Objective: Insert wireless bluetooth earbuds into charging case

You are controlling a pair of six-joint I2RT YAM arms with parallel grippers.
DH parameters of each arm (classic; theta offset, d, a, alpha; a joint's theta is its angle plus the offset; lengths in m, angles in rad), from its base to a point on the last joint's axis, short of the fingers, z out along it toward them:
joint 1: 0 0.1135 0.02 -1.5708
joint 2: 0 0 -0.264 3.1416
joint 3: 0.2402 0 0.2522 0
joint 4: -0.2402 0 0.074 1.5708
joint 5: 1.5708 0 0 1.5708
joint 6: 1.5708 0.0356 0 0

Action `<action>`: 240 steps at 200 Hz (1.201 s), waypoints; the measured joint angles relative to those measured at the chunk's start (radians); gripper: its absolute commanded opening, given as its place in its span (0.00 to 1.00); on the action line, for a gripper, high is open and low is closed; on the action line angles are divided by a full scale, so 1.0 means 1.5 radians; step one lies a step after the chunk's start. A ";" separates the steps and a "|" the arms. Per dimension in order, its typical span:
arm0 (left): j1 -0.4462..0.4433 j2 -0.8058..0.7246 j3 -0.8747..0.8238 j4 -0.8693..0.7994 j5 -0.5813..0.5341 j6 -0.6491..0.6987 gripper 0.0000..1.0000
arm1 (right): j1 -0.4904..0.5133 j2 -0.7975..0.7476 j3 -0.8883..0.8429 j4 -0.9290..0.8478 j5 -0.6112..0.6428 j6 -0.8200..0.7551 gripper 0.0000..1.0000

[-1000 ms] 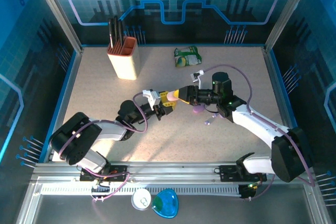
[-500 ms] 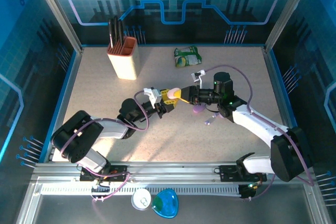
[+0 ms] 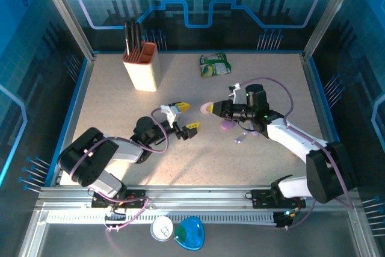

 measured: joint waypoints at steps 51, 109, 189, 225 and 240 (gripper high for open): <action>0.037 -0.034 -0.048 -0.001 -0.005 -0.001 0.99 | 0.027 0.142 0.045 -0.062 0.075 -0.076 0.17; 0.047 -0.062 -0.056 -0.019 -0.005 0.002 0.99 | 0.091 0.296 0.148 -0.057 0.111 -0.100 0.20; 0.050 -0.139 -0.064 -0.146 -0.005 0.023 0.99 | 0.100 0.317 0.181 -0.089 0.178 -0.144 0.69; 0.048 -0.149 -0.045 -0.238 -0.005 0.037 0.99 | 0.082 0.194 0.177 -0.169 0.256 -0.203 0.74; 0.042 -0.149 -0.030 -0.272 -0.005 0.042 0.99 | 0.064 0.135 0.176 -0.217 0.306 -0.237 0.77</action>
